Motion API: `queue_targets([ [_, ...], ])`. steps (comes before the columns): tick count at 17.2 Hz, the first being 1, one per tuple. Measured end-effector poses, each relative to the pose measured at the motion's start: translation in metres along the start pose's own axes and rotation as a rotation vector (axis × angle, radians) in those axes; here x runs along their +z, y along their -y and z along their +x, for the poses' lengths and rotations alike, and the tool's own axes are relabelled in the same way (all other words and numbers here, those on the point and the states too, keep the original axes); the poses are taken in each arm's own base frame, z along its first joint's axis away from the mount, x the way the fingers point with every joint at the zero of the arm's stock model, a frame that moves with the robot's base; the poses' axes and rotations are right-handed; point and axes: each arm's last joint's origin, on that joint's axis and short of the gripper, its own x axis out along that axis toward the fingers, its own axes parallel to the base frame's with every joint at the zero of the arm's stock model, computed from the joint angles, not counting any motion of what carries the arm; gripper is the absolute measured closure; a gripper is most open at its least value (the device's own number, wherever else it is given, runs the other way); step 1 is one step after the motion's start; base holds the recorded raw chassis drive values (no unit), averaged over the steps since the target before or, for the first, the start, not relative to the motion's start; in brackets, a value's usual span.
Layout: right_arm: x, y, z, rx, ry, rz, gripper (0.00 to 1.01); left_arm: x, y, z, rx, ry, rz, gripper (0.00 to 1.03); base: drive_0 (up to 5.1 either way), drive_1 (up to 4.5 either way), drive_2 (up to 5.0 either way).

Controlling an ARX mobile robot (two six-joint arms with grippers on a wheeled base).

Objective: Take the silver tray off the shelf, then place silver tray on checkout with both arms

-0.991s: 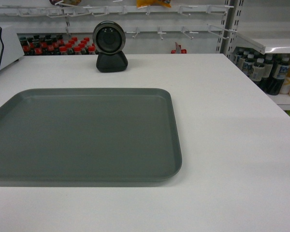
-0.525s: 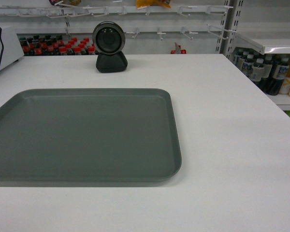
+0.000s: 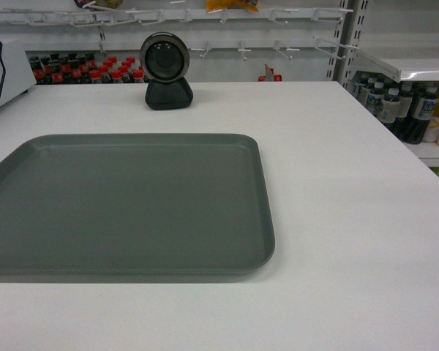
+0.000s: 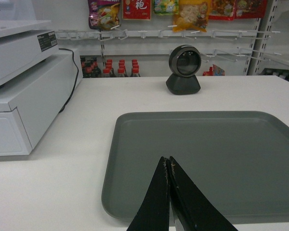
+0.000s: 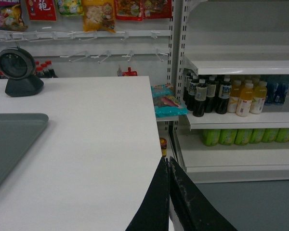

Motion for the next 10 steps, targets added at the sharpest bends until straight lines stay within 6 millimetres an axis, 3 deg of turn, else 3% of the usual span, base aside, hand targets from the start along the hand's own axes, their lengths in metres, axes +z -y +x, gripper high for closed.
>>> queue_targets([
  [10,-0.003,0.000,-0.015,0.003,-0.008,0.000,0.99,-0.004,0.000,-0.012,-0.001,-0.017,0.000,1.01,0.0,0.00,0.0],
])
